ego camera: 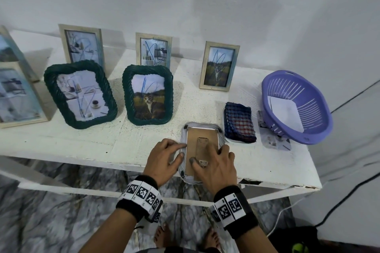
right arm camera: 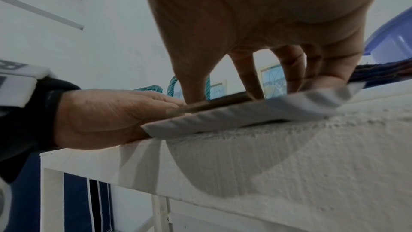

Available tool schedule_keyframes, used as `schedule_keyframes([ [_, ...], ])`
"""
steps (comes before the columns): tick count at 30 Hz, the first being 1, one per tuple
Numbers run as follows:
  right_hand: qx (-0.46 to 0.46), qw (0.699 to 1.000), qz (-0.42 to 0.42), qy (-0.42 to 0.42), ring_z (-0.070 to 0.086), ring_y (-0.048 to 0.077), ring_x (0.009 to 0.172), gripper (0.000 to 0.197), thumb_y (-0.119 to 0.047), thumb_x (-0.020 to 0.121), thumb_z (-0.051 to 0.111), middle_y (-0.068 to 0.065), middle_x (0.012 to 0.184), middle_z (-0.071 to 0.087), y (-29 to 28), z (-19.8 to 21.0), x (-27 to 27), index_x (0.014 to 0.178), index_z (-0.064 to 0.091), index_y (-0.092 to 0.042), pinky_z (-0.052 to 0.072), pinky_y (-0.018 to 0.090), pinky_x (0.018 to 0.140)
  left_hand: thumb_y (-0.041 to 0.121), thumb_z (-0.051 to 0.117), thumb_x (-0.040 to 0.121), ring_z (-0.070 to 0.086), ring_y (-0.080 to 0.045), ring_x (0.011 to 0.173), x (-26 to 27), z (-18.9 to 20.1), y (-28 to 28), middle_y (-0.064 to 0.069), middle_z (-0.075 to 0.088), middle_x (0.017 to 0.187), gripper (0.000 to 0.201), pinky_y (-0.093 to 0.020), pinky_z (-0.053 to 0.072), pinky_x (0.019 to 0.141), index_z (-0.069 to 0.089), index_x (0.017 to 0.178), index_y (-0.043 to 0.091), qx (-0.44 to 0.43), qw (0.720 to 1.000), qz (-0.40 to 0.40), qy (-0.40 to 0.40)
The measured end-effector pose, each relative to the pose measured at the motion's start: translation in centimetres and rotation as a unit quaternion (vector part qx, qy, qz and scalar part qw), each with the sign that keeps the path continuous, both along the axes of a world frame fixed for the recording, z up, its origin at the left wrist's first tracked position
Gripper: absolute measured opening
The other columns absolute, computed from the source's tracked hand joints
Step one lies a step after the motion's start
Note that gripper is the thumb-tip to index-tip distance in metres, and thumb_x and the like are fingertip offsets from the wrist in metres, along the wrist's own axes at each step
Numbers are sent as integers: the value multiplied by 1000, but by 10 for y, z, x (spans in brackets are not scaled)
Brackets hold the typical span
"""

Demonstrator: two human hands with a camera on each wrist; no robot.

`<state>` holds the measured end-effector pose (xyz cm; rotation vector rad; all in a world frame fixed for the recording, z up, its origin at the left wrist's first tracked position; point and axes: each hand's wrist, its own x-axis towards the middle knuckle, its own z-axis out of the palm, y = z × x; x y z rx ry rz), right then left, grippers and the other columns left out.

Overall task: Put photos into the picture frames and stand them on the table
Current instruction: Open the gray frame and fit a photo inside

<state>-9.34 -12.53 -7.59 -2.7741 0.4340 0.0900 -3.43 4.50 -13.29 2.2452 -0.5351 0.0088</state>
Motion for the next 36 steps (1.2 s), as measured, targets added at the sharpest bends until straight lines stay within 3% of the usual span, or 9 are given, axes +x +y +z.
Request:
schedule_keyframes([
  [5,-6,1000,9,-25,42,29,97,69,-66,81,50,12,110,42,-2,-5,-1,135,42,-24,45,37,78,46,44,91,50,-7,98,-1,1,-1,7,53,103,42,-25,42,83,67,120,27,4,1000,0,-10],
  [8,-17,999,17,-39,43,29,96,67,-64,82,50,12,110,43,-5,-7,-3,134,44,-23,44,37,76,48,44,90,50,-9,98,-2,1,-2,6,53,104,44,-32,46,86,66,121,27,9,1000,4,-2],
  [14,-13,996,42,-83,48,33,85,59,-56,82,57,16,100,49,-6,-10,-5,127,55,-18,48,40,70,57,42,89,43,-14,114,-8,9,-8,1,35,140,49,-32,38,92,53,134,40,61,998,-26,-3],
  [18,61,991,90,-84,54,36,86,49,-37,85,49,15,98,55,-28,-6,-9,129,57,-17,48,41,76,57,39,86,44,-21,117,-8,8,-9,0,36,142,48,-38,41,90,56,128,41,137,990,-23,-12],
  [21,58,978,144,-137,58,35,78,34,-24,84,45,11,87,64,-51,-8,-21,103,69,-9,53,43,66,57,38,85,43,-21,116,-8,7,-10,0,37,141,48,-38,40,89,55,128,42,144,989,-18,-14],
  [24,22,960,217,-176,60,32,80,32,-14,80,43,9,95,68,-66,-15,-39,91,72,-8,56,40,67,57,38,87,43,-21,117,-10,5,-9,0,39,140,47,-38,40,89,55,129,42,137,990,-16,-17],
  [28,6,956,239,-173,64,37,92,38,4,73,51,17,115,66,-73,-27,-65,104,72,-5,57,40,77,57,39,88,43,-20,117,-12,3,-9,0,42,138,47,-37,37,88,55,130,42,127,992,-12,-22],
  [32,12,956,237,-175,62,37,103,40,-7,84,41,20,125,61,-71,-36,-71,112,69,-3,55,44,83,57,39,88,42,-20,117,-12,3,-9,1,42,137,48,-38,38,89,56,130,41,126,992,-10,-18],
  [36,60,961,181,-200,64,29,98,32,-15,85,45,16,125,58,-62,-32,-71,105,69,-7,57,39,77,57,40,88,46,-23,116,-13,2,-10,-2,45,135,47,-40,42,88,57,128,39,125,992,-8,-23],
])
